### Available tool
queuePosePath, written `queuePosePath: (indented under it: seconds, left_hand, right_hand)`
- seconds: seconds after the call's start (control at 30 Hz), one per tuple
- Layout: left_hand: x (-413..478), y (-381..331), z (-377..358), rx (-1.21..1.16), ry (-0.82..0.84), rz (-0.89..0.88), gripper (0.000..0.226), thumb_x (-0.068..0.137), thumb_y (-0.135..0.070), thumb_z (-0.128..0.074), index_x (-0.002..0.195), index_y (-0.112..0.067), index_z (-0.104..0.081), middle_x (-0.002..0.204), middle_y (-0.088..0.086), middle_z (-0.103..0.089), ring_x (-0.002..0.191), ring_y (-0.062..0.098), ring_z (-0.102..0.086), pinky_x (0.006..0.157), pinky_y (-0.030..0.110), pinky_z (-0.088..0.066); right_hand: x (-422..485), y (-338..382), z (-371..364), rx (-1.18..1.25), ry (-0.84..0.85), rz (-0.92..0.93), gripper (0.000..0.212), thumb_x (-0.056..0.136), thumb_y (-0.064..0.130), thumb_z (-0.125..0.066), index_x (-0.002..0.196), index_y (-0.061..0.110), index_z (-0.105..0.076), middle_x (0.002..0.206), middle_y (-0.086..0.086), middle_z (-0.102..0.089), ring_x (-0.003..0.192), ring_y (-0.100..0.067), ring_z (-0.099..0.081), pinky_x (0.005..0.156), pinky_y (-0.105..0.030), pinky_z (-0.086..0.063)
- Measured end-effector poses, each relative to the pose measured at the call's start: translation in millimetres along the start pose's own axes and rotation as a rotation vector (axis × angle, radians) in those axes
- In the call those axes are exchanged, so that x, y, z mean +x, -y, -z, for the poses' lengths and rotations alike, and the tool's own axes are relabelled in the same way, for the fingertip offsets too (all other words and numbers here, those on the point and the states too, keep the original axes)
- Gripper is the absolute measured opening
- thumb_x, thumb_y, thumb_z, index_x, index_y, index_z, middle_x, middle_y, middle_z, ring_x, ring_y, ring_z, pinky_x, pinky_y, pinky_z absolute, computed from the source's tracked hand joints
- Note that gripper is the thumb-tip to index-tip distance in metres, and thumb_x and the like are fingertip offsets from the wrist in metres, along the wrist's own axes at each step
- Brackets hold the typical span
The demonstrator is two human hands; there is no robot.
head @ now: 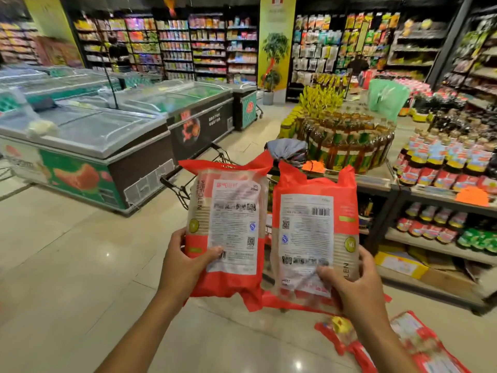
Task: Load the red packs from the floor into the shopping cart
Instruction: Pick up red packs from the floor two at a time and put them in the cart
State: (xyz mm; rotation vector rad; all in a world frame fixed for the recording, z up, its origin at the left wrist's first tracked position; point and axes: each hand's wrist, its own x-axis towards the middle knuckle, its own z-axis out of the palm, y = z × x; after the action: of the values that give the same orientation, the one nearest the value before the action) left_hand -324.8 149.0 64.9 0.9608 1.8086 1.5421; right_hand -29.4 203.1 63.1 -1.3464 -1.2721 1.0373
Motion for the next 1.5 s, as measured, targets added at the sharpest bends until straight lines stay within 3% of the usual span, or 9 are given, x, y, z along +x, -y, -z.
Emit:
queuePosePath:
  seconds: [0.33, 0.47, 0.63, 0.9, 1.0, 1.13, 1.23, 1.37, 1.5]
  left_hand:
    - [194, 33, -106, -0.004, 0.112, 0.090, 0.073, 0.066, -0.023, -0.093, 0.127, -0.021, -0.053, 0.115, 0.002, -0.070, 0.097, 0.021, -0.073, 0.078, 0.039, -0.063]
    - [281, 44, -162, 0.055, 0.169, 0.164, 0.070, 0.068, -0.020, -0.091, 0.127, -0.022, -0.052, 0.112, 0.001, -0.070, 0.095, 0.022, -0.073, 0.080, 0.043, -0.063]
    - [386, 78, -227, 0.093, 0.220, 0.262, 0.065, 0.070, -0.017, -0.091, 0.122, -0.018, -0.052, 0.107, 0.003, -0.070, 0.089, 0.021, -0.073, 0.073, 0.038, -0.062]
    - [563, 202, -334, 0.177, 0.423, 0.500, 0.071, 0.060, -0.028, -0.095, 0.121, -0.018, -0.061, 0.106, 0.007, -0.077, 0.090, 0.026, -0.077, 0.083, 0.051, -0.062]
    - [611, 260, -374, 0.271, 0.496, 0.565, 0.052, 0.066, -0.029, -0.093, 0.108, -0.018, -0.064, 0.095, 0.005, -0.076, 0.078, 0.018, -0.073, 0.074, 0.036, -0.060]
    - [651, 334, -412, 0.412, 0.579, 0.624, 0.035, 0.068, -0.015, -0.092, 0.091, -0.014, -0.067, 0.081, 0.007, -0.073, 0.066, 0.014, -0.063, 0.068, 0.031, -0.048]
    - [662, 385, -427, 0.560, 0.638, 0.640, 0.042, 0.069, -0.028, -0.092, 0.091, -0.031, -0.057, 0.086, 0.000, -0.071, 0.082, 0.026, -0.068, 0.076, 0.035, -0.052]
    - [663, 413, -444, 0.743, 0.681, 0.538, 0.050, 0.067, -0.057, -0.084, 0.102, -0.035, -0.057, 0.106, -0.007, -0.071, 0.098, 0.025, -0.068, 0.086, 0.031, -0.049]
    - [664, 444, -452, 0.873, 0.749, 0.432, 0.103, 0.056, -0.089, -0.064, 0.133, -0.021, -0.056, 0.129, 0.004, -0.067, 0.113, 0.030, -0.067, 0.092, 0.038, -0.055]
  right_hand:
    - [201, -59, -54, 0.032, -0.062, -0.058, 0.072, 0.074, 0.012, -0.084, 0.134, 0.024, -0.048, 0.109, 0.007, -0.069, 0.093, -0.011, -0.068, 0.083, -0.036, -0.055]
    - [298, -87, -81, 0.067, -0.036, -0.154, 0.065, 0.077, 0.012, -0.082, 0.131, 0.025, -0.048, 0.108, 0.008, -0.068, 0.092, -0.007, -0.068, 0.067, -0.017, -0.053]
    - [408, -133, -113, 0.001, -0.009, -0.280, 0.061, 0.075, 0.010, -0.082, 0.125, 0.025, -0.050, 0.104, 0.007, -0.069, 0.089, -0.012, -0.069, 0.073, -0.031, -0.056]
    - [547, -227, -181, -0.092, -0.100, -0.521, 0.051, 0.076, 0.014, -0.083, 0.117, 0.026, -0.055, 0.094, 0.001, -0.074, 0.068, -0.005, -0.071, 0.057, -0.021, -0.057]
    - [589, -271, -212, -0.165, -0.146, -0.553, 0.039, 0.074, 0.005, -0.082, 0.099, 0.024, -0.059, 0.085, 0.002, -0.073, 0.058, 0.010, -0.065, 0.051, -0.005, -0.046]
    - [616, -348, -239, -0.259, -0.163, -0.629, 0.033, 0.074, 0.026, -0.081, 0.100, 0.029, -0.060, 0.086, 0.005, -0.074, 0.075, -0.014, -0.074, 0.055, -0.022, -0.053]
    - [620, -405, -244, -0.361, -0.141, -0.660, 0.047, 0.074, 0.052, -0.076, 0.111, 0.027, -0.062, 0.087, 0.005, -0.074, 0.075, -0.015, -0.072, 0.059, -0.034, -0.058]
    - [624, -430, -243, -0.388, -0.153, -0.756, 0.039, 0.084, 0.011, -0.074, 0.120, 0.010, -0.057, 0.086, 0.005, -0.070, 0.066, 0.006, -0.068, 0.050, -0.008, -0.049]
    - [631, -426, -235, -0.502, -0.070, -0.824, 0.057, 0.081, 0.022, -0.076, 0.131, 0.014, -0.048, 0.095, 0.006, -0.068, 0.082, -0.009, -0.071, 0.058, -0.009, -0.046]
